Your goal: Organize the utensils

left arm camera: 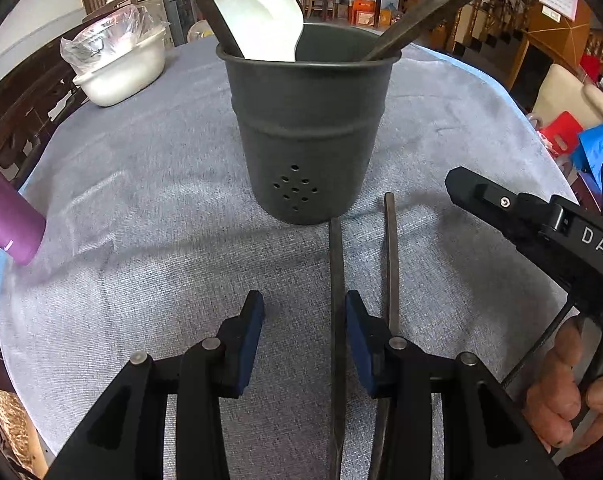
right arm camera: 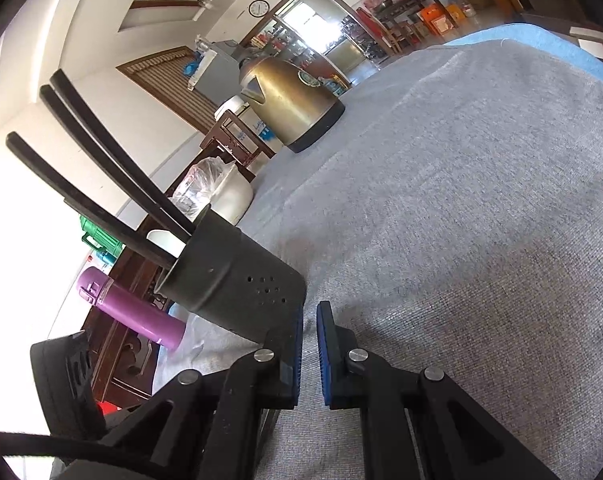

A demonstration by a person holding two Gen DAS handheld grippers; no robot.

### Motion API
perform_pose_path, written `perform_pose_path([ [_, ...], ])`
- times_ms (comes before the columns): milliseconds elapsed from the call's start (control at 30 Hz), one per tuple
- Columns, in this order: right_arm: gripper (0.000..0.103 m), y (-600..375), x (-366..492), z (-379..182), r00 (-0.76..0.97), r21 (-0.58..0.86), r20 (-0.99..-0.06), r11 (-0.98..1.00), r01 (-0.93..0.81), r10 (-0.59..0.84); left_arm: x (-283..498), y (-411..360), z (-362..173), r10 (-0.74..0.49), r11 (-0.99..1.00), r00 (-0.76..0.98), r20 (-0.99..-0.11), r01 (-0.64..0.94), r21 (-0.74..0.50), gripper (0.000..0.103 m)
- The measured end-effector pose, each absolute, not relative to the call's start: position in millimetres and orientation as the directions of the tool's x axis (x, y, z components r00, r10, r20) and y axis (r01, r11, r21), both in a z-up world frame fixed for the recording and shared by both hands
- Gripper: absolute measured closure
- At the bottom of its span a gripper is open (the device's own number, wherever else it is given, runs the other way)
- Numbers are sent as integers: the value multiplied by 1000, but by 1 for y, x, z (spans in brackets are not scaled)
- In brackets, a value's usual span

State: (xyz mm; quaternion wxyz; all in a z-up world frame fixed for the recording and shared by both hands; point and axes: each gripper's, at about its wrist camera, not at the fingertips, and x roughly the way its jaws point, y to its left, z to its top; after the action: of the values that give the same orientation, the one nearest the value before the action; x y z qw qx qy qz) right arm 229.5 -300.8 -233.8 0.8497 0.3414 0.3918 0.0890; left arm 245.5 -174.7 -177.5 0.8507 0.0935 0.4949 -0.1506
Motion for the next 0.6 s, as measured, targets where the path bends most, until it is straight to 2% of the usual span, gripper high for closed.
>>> perform_pose_path([
  [600, 94, -303, 234, -242, 654, 684, -606, 716, 138, 453, 247, -193, -172, -117, 951, 480, -870, 305, 41, 59],
])
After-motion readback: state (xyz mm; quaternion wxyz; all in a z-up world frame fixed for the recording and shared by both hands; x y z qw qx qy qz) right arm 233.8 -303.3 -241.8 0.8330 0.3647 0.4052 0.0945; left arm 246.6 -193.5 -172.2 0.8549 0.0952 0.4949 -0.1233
